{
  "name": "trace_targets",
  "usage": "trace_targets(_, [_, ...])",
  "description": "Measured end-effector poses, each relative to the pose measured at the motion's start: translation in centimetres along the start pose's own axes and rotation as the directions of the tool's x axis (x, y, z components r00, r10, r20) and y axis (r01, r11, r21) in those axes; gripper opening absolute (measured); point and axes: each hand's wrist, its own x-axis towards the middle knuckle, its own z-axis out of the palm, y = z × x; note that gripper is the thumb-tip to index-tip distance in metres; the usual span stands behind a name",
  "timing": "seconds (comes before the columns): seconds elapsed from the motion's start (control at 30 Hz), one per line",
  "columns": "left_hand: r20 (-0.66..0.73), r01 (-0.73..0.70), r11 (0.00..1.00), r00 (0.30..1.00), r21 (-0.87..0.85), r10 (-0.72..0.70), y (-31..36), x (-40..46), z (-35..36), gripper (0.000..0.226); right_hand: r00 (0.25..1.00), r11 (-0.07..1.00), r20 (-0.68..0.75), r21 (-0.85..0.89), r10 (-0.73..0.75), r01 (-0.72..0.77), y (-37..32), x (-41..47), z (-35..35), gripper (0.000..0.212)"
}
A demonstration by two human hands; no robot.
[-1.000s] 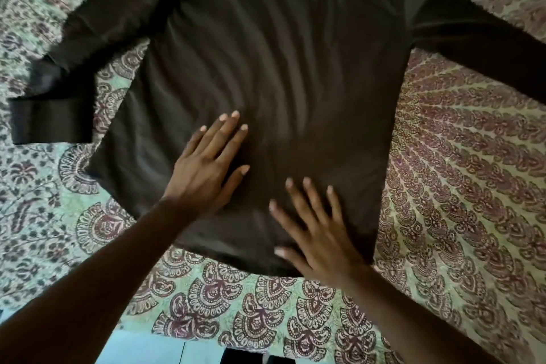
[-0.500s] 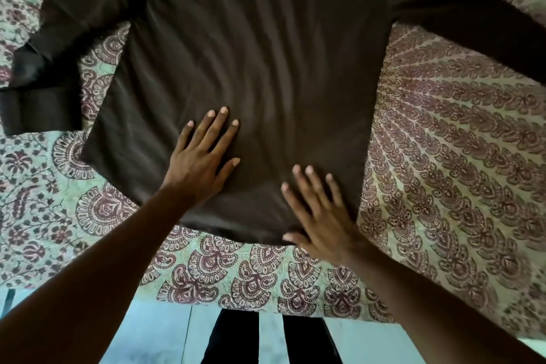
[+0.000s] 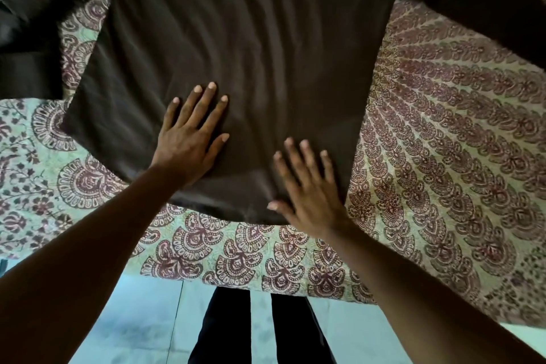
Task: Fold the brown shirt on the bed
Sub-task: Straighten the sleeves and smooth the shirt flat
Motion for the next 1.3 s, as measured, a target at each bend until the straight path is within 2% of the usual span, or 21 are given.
trace_targets(0.1, [0.012, 0.004, 1.0, 1.0, -0.011, -0.004, 0.0, 0.0, -0.1, 0.067, 0.945, 0.947, 0.064, 0.024, -0.32, 0.319, -2.1, -3.8, 0.5, 0.08])
trace_targets(0.17, [0.021, 0.008, 1.0, 1.0, -0.016, -0.008, 0.0, 0.0, -0.2, 0.067, 0.901, 0.903, 0.06, 0.056, -0.429, 0.426, -2.0, -4.9, 0.4, 0.076])
trace_targets(0.2, [0.023, 0.012, 1.0, 1.0, -0.018, -0.011, 0.1, 0.0, -0.2, 0.067, 0.917, 0.915, 0.019, 0.077, -0.398, 0.395, -1.9, -4.9, 0.2, 0.075])
trace_targets(0.27, [0.022, 0.026, 0.999, 0.999, -0.022, -0.025, 0.4, -0.1, 0.0, 0.066, 0.988, 0.982, -0.072, 0.123, -0.134, 0.142, -1.2, -4.3, 0.1, 0.076])
trace_targets(0.33, [0.023, 0.039, 0.999, 0.999, -0.028, -0.038, 0.7, -0.4, 0.0, 0.066, 0.982, 0.976, -0.071, 0.149, 0.173, -0.161, -0.5, -3.8, 0.0, 0.083])
trace_targets(0.37, [0.02, 0.036, 0.999, 0.999, -0.027, -0.035, 1.0, -0.5, -0.1, 0.066, 0.968, 0.961, -0.052, 0.141, 0.247, -0.238, -0.5, -4.1, 0.2, 0.087])
trace_targets(0.47, [0.014, -0.056, 0.998, 0.998, -0.015, 0.056, 2.5, -0.8, -0.9, 0.07, 0.959, 0.954, -0.034, 0.122, 0.281, -0.275, -2.2, -7.1, 1.6, 0.091])
trace_targets(0.53, [0.03, -0.185, 0.983, 0.982, -0.005, 0.185, 4.5, -1.1, -1.2, 0.073, 0.968, 0.957, -0.025, 0.162, 0.249, -0.241, -3.7, -10.0, 2.2, 0.085])
trace_targets(0.57, [0.05, -0.286, 0.958, 0.957, -0.011, 0.287, 5.8, -1.4, -0.9, 0.073, 0.976, 0.96, -0.028, 0.186, 0.217, -0.208, -4.0, -11.3, 2.5, 0.08])
trace_targets(0.63, [0.115, -0.522, 0.851, 0.843, -0.059, 0.525, 8.3, -2.8, 0.0, 0.07, 0.973, 0.947, -0.063, 0.251, 0.224, -0.201, -3.8, -13.1, 2.8, 0.07])
trace_targets(0.7, [0.166, -0.687, 0.718, 0.699, -0.113, 0.695, 9.7, -5.2, 1.0, 0.067, 0.922, 0.898, -0.131, 0.312, 0.365, -0.311, -3.0, -13.1, 2.5, 0.068])
trace_targets(0.77, [0.191, -0.751, 0.645, 0.618, -0.141, 0.762, 9.7, -7.3, 1.3, 0.065, 0.861, 0.86, -0.203, 0.33, 0.467, -0.389, -1.9, -11.4, 1.6, 0.069])
trace_targets(0.87, [0.207, -0.793, 0.58, 0.545, -0.187, 0.812, 7.9, -9.1, 0.9, 0.06, 0.854, 0.891, -0.299, 0.304, 0.425, -0.337, -0.4, -6.2, -0.3, 0.07])
trace_targets(0.9, [0.193, -0.798, 0.564, 0.531, -0.213, 0.825, 7.1, -9.4, 0.7, 0.058, 0.857, 0.902, -0.312, 0.278, 0.41, -0.33, -0.1, -4.1, -0.8, 0.07])
trace_targets(0.93, [0.148, -0.782, 0.569, 0.55, -0.253, 0.822, 6.5, -9.7, 0.3, 0.055, 0.868, 0.909, -0.297, 0.256, 0.399, -0.33, 0.1, -1.9, -1.1, 0.071])
trace_targets(1.0, [0.004, -0.669, 0.641, 0.69, -0.377, 0.723, 5.6, -9.8, -0.7, 0.041, 0.897, 0.92, -0.234, 0.212, 0.376, -0.33, -0.2, 2.2, -1.4, 0.074])
trace_targets(1.07, [-0.115, -0.453, 0.754, 0.882, -0.476, 0.458, 5.3, -9.2, -2.2, 0.024, 0.937, 0.946, -0.181, 0.183, 0.298, -0.266, -1.9, 4.4, -1.0, 0.08])
trace_targets(1.1, [-0.16, -0.334, 0.804, 0.942, -0.492, 0.294, 5.0, -8.5, -3.3, 0.021, 0.959, 0.965, -0.167, 0.166, 0.228, -0.201, -3.2, 4.8, -0.6, 0.083])
trace_targets(1.13, [-0.191, -0.22, 0.844, 0.971, -0.49, 0.143, 4.6, -7.5, -4.1, 0.021, 0.976, 0.982, -0.163, 0.147, 0.143, -0.12, -4.6, 4.6, -0.1, 0.084])
trace_targets(1.2, [-0.189, -0.01, 0.906, 0.979, -0.424, -0.078, 3.2, -5.2, -4.7, 0.024, 0.989, 0.991, -0.143, 0.119, -0.045, 0.062, -7.3, 3.0, 0.8, 0.083])
trace_targets(1.3, [-0.018, 0.329, 0.907, 0.938, -0.264, -0.346, 0.0, -2.3, -3.6, 0.058, 0.926, 0.927, -0.103, 0.067, -0.362, 0.37, -9.2, 0.6, 1.2, 0.074])
